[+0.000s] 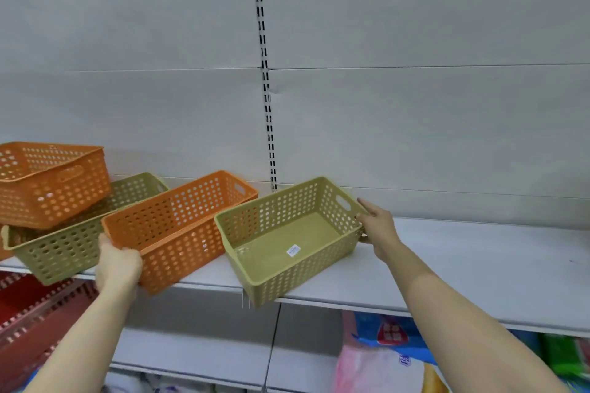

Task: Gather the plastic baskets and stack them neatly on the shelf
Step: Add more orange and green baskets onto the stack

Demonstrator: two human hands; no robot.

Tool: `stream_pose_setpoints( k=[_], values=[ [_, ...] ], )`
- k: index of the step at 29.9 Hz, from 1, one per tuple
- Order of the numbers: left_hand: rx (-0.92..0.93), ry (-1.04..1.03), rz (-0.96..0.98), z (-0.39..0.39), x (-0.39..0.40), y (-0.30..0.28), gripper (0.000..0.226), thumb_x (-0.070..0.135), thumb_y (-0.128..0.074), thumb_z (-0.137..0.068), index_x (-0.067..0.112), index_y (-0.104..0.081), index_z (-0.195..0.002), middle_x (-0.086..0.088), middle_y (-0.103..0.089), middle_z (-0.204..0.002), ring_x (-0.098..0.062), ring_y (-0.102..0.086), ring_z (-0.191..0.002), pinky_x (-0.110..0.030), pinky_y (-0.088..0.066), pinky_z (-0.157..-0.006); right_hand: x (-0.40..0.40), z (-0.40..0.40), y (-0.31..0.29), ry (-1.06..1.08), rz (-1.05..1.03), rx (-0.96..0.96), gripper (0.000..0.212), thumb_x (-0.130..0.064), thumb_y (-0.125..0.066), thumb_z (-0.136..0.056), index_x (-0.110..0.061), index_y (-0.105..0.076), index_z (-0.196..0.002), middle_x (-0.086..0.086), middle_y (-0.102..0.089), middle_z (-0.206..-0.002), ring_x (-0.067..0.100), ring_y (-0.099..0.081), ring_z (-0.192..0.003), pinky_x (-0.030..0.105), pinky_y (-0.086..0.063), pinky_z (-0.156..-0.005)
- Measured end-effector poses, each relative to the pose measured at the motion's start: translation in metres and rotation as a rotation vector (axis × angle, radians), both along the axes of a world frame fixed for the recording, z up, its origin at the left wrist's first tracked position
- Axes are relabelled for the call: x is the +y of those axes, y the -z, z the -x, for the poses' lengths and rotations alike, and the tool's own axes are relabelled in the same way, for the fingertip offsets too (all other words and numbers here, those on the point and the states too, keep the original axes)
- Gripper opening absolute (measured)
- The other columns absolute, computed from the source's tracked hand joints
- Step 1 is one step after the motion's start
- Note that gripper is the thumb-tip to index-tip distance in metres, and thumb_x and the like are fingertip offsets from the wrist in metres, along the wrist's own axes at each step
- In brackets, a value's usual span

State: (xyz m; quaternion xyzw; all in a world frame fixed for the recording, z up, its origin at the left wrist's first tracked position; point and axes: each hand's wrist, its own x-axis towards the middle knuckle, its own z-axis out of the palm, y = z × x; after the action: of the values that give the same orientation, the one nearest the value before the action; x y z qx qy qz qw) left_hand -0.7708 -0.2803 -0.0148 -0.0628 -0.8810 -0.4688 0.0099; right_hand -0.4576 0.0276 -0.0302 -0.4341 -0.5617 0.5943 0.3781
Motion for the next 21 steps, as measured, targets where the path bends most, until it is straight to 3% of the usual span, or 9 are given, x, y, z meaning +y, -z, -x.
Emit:
stream_pose_setpoints(
  k=[3, 6, 12, 14, 18, 21],
  values=[
    [0.045, -0.01, 0.008, -0.012, -0.005, 0.001, 0.047, 0.004, -0.039, -0.1, 0.014, -0.042, -0.146, -0.036, -0.058, -0.129, -0.056, -0.054, -0.117, -0.053, -0.041, -0.101, -0.013, -0.006, 0.005, 0.064, -0.05, -0.011, 0.047, -0.002, -0.045, -0.087, -0.029, -0.067, -0.118, -0.002, -0.072, -0.102, 0.019, -0.068, -0.084, 0.042, -0.06, -0.074],
    [0.094, 0.017, -0.018, -0.03, -0.007, -0.002, 0.054, 0.007, -0.034, -0.106, 0.015, -0.029, -0.159, -0.035, -0.051, -0.142, -0.055, -0.048, -0.127, -0.051, -0.035, -0.108, -0.029, -0.025, 0.018, 0.165, -0.13, -0.003, 0.044, -0.011, -0.048, -0.088, -0.034, -0.063, -0.123, -0.009, -0.066, -0.12, 0.015, -0.064, -0.104, 0.045, -0.055, -0.087],
    [0.187, 0.073, -0.103, -0.062, -0.002, -0.019, 0.054, 0.013, -0.029, -0.109, 0.018, -0.021, -0.162, -0.033, -0.053, -0.141, -0.056, -0.048, -0.125, -0.053, -0.035, -0.106, -0.071, -0.085, 0.009, 0.35, -0.199, 0.023, 0.052, -0.017, -0.049, -0.087, -0.067, -0.059, -0.097, -0.014, -0.067, -0.117, 0.015, -0.063, -0.105, 0.043, -0.054, -0.09],
    [0.19, 0.087, -0.132, -0.081, -0.001, -0.025, 0.054, 0.014, -0.029, -0.109, 0.02, -0.022, -0.162, -0.032, -0.053, -0.141, -0.056, -0.048, -0.125, -0.054, -0.036, -0.106, -0.086, -0.11, 0.001, 0.425, -0.2, 0.044, 0.052, -0.014, -0.05, -0.088, -0.064, -0.06, -0.099, -0.016, -0.068, -0.112, 0.013, -0.065, -0.099, 0.044, -0.055, -0.086],
    [0.199, 0.15, -0.221, -0.122, 0.011, -0.038, 0.054, 0.015, -0.03, -0.109, 0.023, -0.023, -0.162, -0.027, -0.052, -0.145, -0.052, -0.049, -0.128, -0.054, -0.036, -0.108, -0.107, -0.163, -0.013, 0.557, -0.233, 0.075, 0.044, -0.01, -0.052, -0.089, -0.04, -0.063, -0.119, -0.033, -0.066, -0.088, 0.009, -0.061, -0.077, 0.05, -0.057, -0.075],
    [0.226, 0.198, -0.268, -0.153, 0.028, -0.052, 0.054, 0.016, -0.031, -0.109, 0.023, -0.024, -0.162, -0.024, -0.05, -0.149, -0.05, -0.048, -0.13, -0.053, -0.035, -0.109, -0.115, -0.199, -0.027, 0.64, -0.282, 0.089, 0.041, -0.009, -0.054, -0.09, -0.032, -0.062, -0.123, -0.027, -0.065, -0.108, 0.003, -0.062, -0.084, 0.045, -0.057, -0.081]
  ],
)
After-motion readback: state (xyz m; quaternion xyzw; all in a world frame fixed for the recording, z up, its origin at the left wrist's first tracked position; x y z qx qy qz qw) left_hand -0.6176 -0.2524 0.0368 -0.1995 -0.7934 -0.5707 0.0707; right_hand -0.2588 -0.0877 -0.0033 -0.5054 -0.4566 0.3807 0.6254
